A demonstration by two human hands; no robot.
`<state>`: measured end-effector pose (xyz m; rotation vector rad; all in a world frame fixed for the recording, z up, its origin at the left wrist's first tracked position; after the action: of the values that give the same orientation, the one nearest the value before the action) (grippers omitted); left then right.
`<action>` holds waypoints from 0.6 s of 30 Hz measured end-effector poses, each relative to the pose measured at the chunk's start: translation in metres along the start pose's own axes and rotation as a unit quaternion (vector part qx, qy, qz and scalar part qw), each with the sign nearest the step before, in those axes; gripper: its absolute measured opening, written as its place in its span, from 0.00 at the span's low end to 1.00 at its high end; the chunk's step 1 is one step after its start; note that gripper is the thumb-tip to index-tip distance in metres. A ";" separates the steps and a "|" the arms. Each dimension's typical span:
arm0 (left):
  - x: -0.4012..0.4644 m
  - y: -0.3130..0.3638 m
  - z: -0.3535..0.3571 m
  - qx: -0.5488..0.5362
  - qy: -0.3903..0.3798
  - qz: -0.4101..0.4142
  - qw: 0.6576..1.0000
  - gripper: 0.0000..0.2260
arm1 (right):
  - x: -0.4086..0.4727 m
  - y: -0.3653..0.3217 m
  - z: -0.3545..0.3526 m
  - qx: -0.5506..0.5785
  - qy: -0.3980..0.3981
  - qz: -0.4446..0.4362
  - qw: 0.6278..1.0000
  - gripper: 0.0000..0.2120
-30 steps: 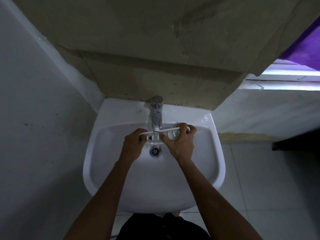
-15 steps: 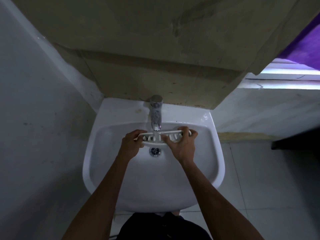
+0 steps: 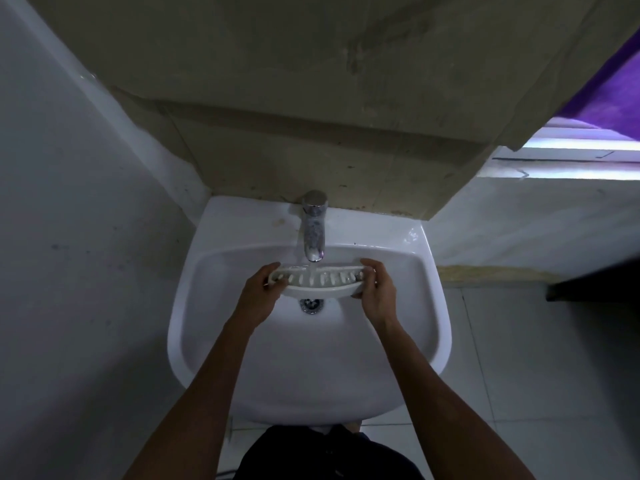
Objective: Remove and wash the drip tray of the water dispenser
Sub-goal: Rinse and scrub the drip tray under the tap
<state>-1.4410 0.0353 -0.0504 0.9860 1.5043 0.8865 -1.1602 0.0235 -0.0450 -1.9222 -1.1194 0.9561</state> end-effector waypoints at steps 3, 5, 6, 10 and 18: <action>-0.001 -0.005 -0.001 0.006 -0.006 -0.004 1.000 0.18 | 0.000 0.005 0.002 0.039 -0.023 0.013 0.999 0.13; 0.000 -0.008 0.000 0.016 -0.016 0.007 1.000 0.19 | 0.000 0.004 0.003 0.056 -0.037 0.009 0.998 0.12; 0.000 -0.008 0.001 0.021 -0.024 0.015 0.999 0.21 | 0.000 0.002 0.004 0.068 -0.046 0.007 0.997 0.12; 0.000 -0.006 0.005 0.008 -0.049 0.034 0.998 0.29 | 0.002 -0.002 0.009 0.076 -0.105 0.002 0.992 0.13; 0.001 -0.002 -0.003 -0.033 -0.016 0.060 0.998 0.28 | 0.003 -0.019 0.008 -0.001 -0.142 -0.077 0.987 0.21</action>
<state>-1.4441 0.0357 -0.0528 1.0460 1.3921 0.9954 -1.1736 0.0347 -0.0334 -1.7080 -1.4091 1.1666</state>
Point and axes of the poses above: each hand's wrist, its own x-axis towards the middle knuckle, its own z-axis out of the palm, y = z × x, the point moved 10 cm from there along x, towards the middle knuckle, and after that the axes turned 10 degrees about -x, right-handed, at the moved point
